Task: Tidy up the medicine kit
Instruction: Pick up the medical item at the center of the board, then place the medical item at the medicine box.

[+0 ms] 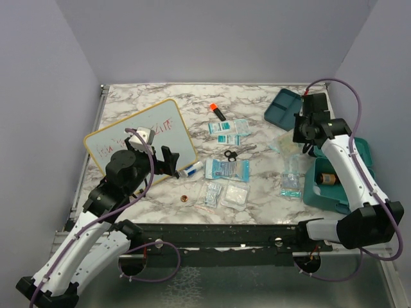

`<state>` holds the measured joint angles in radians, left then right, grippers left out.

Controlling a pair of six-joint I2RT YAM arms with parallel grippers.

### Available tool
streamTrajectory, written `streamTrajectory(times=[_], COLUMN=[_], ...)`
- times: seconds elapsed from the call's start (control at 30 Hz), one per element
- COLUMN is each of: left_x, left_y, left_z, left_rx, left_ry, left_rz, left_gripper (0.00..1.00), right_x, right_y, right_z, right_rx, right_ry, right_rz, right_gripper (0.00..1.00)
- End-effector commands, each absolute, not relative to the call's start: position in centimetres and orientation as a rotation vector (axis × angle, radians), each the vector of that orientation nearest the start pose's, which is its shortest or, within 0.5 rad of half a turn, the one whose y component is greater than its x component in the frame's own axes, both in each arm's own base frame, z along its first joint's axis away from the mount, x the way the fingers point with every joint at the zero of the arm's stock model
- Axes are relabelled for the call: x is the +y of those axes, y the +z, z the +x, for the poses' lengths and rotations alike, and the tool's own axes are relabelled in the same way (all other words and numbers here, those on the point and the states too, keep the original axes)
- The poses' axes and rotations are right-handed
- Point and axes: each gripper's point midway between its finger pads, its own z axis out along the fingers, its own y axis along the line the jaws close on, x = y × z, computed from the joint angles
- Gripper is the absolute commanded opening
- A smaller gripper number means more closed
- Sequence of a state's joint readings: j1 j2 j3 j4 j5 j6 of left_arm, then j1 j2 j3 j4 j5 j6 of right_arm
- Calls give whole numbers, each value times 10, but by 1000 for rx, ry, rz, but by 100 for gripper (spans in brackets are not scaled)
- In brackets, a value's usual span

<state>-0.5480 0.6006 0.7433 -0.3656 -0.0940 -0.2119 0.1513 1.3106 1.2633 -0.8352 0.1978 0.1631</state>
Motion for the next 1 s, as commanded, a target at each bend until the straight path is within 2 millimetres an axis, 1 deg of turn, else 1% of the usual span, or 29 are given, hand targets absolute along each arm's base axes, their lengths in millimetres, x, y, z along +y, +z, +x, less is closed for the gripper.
streamTrajectory(times=[0.0,0.2,0.37,0.43,0.53,0.6,0.73,0.9,0.97], left_x=[-136,-137,-139,-139,-138,-138,-136,-133,-133], left_y=[265,265,267,269,273,275,278,282,282], left_z=[231,230,226,224,221,219,217,214,214], left_rx=[1778,1778,1769,1759,1745,1734,1720,1703,1702], left_ry=[-477,-483,-499,-503,-511,-517,-512,-509,-508], left_rz=[249,252,265,264,263,264,254,245,246], left_gripper=[99,99,99,99,99,99,99,99,99], right_x=[-14,-34,-46,-47,-54,-57,-63,-86,-95], right_y=[220,236,240,250,264,267,263,262,254], right_z=[301,278,254,249,248,249,252,252,252], right_rx=[2449,2467,2498,2478,2458,2452,2465,2439,2426], right_ry=[-351,-493,-583,-576,-630,-661,-714,-855,-941], right_rz=[181,267,323,339,370,375,387,438,449], right_gripper=[1,1,1,1,1,1,1,1,1])
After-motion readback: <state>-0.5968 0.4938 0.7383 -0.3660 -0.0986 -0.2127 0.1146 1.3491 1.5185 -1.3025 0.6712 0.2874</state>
